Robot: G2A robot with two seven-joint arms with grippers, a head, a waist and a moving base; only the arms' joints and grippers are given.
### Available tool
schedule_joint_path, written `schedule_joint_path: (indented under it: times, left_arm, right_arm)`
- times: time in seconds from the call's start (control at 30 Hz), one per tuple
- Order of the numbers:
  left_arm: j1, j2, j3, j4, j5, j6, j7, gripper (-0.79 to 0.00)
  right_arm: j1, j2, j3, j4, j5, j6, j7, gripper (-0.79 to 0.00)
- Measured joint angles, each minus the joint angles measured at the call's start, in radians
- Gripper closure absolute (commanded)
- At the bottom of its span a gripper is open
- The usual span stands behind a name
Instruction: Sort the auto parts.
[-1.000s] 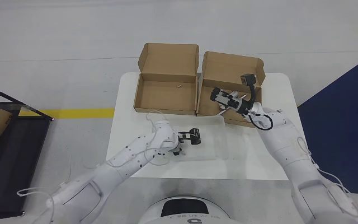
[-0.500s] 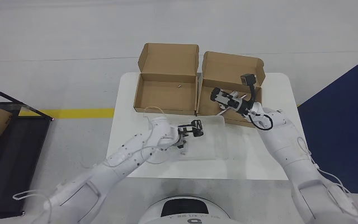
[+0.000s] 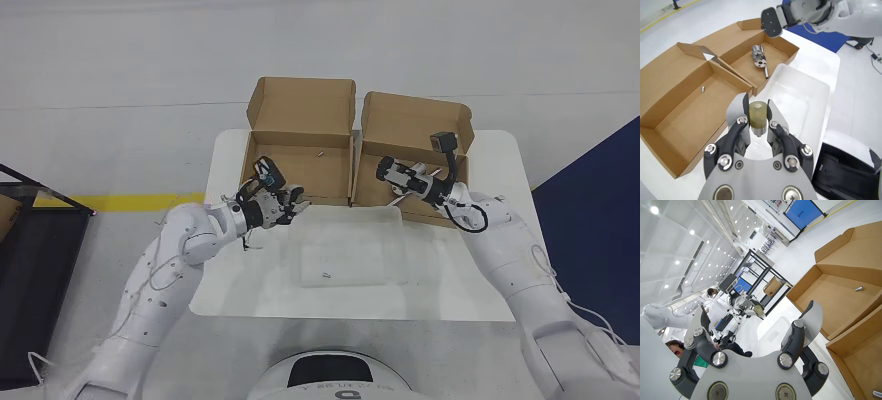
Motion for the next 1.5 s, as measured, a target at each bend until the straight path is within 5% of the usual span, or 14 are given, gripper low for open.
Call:
schedule_joint_path:
  times: [0.63,0.77,0.9,1.03,1.17,1.3,1.5]
  left_arm:
    - [0.014,0.0,-0.005,0.011,-0.043,-0.009,0.014,0.0]
    - [-0.017,0.007,-0.033,0.136,-0.393,-0.176,-0.019,0.0]
    - [-0.077,0.024,-0.025,0.257,-0.949,-0.271,-0.167,0.0]
    - [-0.128,0.045,-0.009,0.303,-1.528,-0.213,-0.432,0.0]
    - [-0.161,0.045,-0.013,0.321,-2.034,-0.004,-0.712,0.0]
    - [-0.183,0.028,-0.002,0.358,-2.262,0.133,-0.852,0.0]
    - [-0.184,0.028,-0.001,0.36,-2.267,0.136,-0.854,0.0]
  right_arm:
    - [0.0,0.0,0.0,0.0,0.0,0.0,0.0,-0.785]
    - [0.0,0.0,0.0,0.0,0.0,0.0,0.0,-0.785]
    - [0.0,0.0,0.0,0.0,0.0,0.0,0.0,-0.785]
    - [0.0,0.0,0.0,0.0,0.0,0.0,0.0,-0.785]
    - [0.0,0.0,0.0,0.0,0.0,0.0,0.0,-0.785]
    - [0.0,0.0,0.0,0.0,0.0,0.0,0.0,-0.785]
    - [0.0,0.0,0.0,0.0,0.0,0.0,0.0,-0.785]
